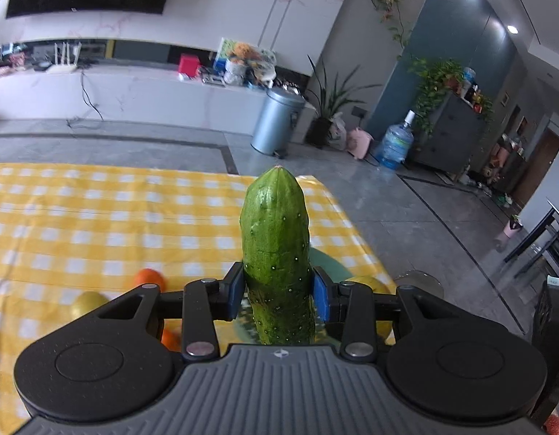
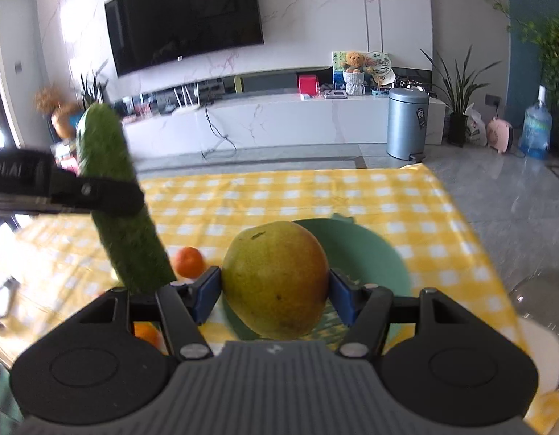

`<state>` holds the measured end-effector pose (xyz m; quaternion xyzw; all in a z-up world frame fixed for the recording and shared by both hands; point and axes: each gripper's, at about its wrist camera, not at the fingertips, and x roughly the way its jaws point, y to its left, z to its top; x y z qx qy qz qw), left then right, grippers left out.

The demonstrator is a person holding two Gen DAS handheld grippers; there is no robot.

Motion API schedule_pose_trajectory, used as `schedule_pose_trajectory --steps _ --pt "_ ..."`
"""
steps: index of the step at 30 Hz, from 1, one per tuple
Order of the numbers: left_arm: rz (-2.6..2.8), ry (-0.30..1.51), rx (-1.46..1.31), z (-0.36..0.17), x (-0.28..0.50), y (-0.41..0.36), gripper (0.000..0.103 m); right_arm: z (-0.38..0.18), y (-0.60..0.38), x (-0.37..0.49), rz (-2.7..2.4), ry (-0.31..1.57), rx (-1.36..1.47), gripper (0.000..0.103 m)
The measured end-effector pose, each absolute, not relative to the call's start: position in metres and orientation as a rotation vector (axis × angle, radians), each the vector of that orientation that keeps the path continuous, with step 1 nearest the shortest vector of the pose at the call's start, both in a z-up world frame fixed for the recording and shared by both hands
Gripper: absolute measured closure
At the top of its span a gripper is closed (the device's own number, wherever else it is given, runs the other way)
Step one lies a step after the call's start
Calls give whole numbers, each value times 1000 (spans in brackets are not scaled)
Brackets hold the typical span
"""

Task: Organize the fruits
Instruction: 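Carry cucumber and pear into the green bowl and open both tools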

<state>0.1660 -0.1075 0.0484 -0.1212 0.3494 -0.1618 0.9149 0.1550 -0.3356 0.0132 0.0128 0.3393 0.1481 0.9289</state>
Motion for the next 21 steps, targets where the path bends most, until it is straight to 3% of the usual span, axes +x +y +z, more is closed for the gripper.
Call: schedule_pose_trajectory --steps 14,21 --pt "-381 1009 -209 -30 242 -151 59 -54 -349 245 458 1010 -195 42" --pt "-400 1070 -186 -47 260 -157 59 -68 -342 255 505 1071 -297 42"
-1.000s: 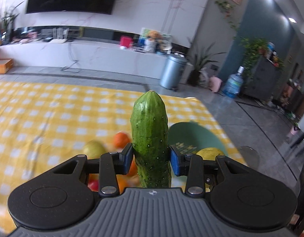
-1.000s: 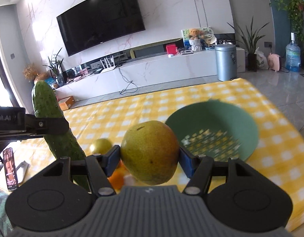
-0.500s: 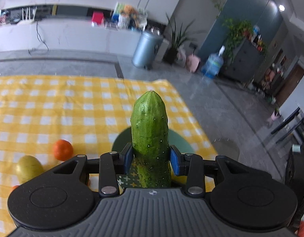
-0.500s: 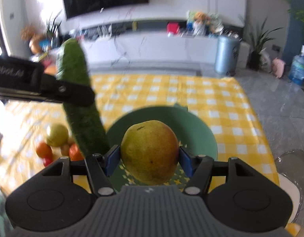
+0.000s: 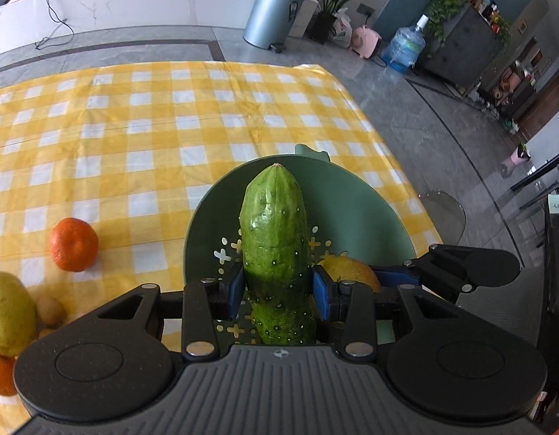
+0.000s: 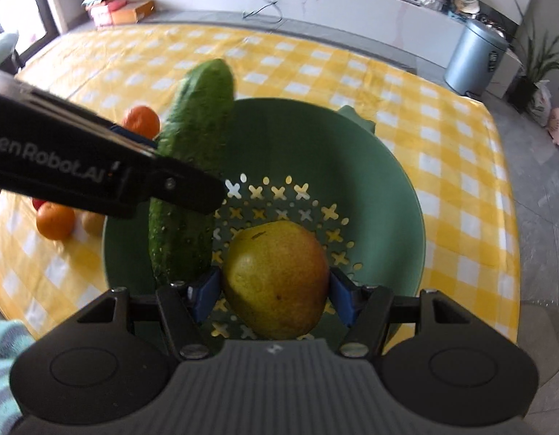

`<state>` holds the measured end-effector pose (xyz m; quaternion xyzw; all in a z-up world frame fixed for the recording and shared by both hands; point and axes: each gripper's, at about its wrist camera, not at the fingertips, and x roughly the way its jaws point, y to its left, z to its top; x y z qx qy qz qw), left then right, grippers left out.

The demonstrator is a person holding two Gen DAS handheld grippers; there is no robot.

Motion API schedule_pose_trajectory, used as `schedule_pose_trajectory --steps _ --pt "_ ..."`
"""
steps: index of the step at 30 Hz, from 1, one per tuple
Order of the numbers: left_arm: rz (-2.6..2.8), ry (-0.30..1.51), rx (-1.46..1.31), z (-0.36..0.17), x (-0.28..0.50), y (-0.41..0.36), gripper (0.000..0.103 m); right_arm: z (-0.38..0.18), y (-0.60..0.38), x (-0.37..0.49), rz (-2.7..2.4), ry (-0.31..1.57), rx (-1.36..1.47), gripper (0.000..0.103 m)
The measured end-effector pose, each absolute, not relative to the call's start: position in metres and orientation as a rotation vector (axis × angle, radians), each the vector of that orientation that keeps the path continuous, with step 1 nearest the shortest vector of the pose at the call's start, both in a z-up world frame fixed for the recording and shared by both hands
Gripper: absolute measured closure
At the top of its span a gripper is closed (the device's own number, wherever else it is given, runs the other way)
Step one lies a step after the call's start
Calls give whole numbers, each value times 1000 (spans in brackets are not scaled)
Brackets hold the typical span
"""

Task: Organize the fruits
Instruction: 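Carry cucumber and pear into the green bowl and open both tools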

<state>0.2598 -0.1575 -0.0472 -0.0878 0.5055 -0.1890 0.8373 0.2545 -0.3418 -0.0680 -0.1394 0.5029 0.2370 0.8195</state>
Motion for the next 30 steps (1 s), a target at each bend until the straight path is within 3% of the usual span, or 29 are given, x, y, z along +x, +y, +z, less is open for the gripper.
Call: schedule_pose_trajectory --steps 18,25,30 --pt "-360 1149 -33 -70 282 -188 57 -90 -324 271 572 1131 -452 42" --pt "-366 1144 17 -71 281 -193 50 -91 -323 269 552 1136 -455 42" --pt "-361 1135 22 -65 275 -189 45 -80 -325 268 507 1091 -454 32"
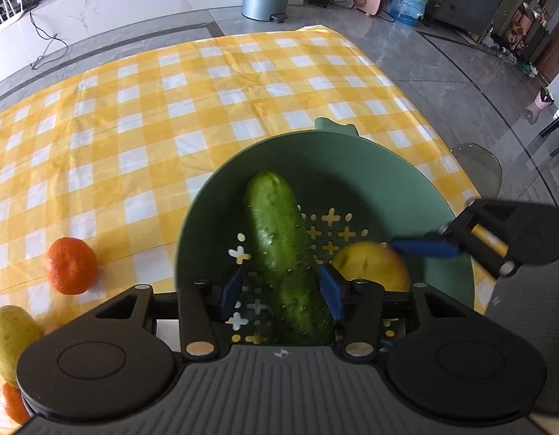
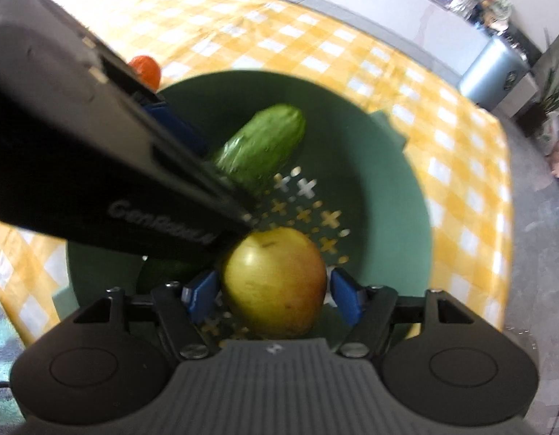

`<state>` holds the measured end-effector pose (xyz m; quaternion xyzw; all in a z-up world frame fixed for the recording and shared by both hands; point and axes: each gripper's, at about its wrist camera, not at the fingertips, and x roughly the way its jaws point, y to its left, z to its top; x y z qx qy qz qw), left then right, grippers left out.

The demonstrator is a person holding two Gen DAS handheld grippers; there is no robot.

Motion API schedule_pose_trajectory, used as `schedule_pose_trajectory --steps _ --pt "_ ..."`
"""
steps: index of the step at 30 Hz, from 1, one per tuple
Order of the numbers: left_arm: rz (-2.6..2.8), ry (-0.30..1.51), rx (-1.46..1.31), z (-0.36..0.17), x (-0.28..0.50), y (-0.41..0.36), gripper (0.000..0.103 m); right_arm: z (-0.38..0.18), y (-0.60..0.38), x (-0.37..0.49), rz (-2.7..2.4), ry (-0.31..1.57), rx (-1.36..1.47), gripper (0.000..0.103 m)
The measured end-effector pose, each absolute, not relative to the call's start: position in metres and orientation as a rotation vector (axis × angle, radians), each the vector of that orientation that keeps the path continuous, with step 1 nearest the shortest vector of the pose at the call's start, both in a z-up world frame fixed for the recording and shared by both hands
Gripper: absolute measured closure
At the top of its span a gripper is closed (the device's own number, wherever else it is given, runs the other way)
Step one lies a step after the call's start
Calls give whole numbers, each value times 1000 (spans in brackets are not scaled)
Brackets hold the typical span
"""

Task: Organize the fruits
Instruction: 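Carry cucumber and pear into the green bowl and open both tools, then grasp an orange with the left tool while the right tool grasps another orange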

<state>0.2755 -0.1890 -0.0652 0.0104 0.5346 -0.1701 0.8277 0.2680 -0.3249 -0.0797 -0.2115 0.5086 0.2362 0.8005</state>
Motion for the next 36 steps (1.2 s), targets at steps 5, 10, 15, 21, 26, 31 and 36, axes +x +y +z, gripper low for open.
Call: schedule_pose_trajectory --steps 5,10,15,21,26,31,36 --pt "-378 1091 12 -45 261 -182 45 -60 -327 265 477 1064 -404 32" --pt "-357 1013 43 -18 236 -168 45 -43 -322 250 437 1019 -375 32" --pt "-337 953 28 3 209 -144 45 -26 -317 230 411 983 -287 32" --pt "-284 867 20 24 172 -106 45 -1 -299 194 385 912 -111 29" --pt "-245 814 -41 33 145 -63 45 5 -280 158 357 810 40 26" --pt "-176 780 -98 32 127 -24 45 3 -257 126 345 728 157 26" --pt "-150 782 -149 18 119 4 45 -6 -226 101 346 647 166 27"
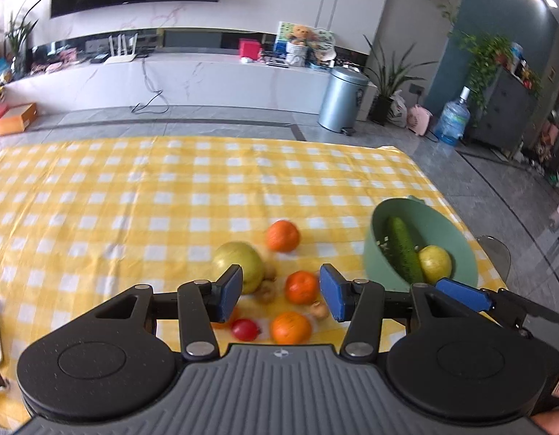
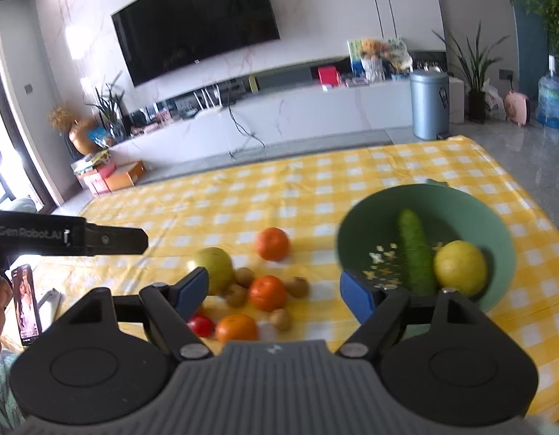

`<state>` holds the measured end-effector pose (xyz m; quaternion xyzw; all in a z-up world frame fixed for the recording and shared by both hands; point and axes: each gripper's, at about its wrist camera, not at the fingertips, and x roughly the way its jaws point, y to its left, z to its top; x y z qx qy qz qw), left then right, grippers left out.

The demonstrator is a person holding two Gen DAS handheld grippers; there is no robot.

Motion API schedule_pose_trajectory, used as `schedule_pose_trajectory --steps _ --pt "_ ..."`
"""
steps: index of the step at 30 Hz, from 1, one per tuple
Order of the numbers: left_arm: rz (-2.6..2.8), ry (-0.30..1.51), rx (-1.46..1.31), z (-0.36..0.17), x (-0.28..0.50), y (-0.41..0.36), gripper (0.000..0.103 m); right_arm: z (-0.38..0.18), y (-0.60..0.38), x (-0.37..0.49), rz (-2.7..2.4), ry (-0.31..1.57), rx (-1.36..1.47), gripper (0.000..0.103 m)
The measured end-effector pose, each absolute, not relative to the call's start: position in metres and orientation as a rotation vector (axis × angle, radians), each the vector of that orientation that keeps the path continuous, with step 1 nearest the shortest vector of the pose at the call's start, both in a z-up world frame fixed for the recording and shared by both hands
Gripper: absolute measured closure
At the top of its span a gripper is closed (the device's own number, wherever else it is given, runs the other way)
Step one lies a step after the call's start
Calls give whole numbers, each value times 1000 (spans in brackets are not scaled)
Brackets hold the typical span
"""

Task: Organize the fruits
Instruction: 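Grasp an orange with the left tool while the right tool grasps another orange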

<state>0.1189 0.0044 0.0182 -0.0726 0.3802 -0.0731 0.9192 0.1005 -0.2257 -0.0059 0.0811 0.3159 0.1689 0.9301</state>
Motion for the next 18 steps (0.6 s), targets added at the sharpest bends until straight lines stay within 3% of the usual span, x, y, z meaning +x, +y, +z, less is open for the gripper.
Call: schedule_pose_trajectory --steps 18 --pt "-124 850 -134 -56 130 37 45 -74 -172 121 379 733 93 40"
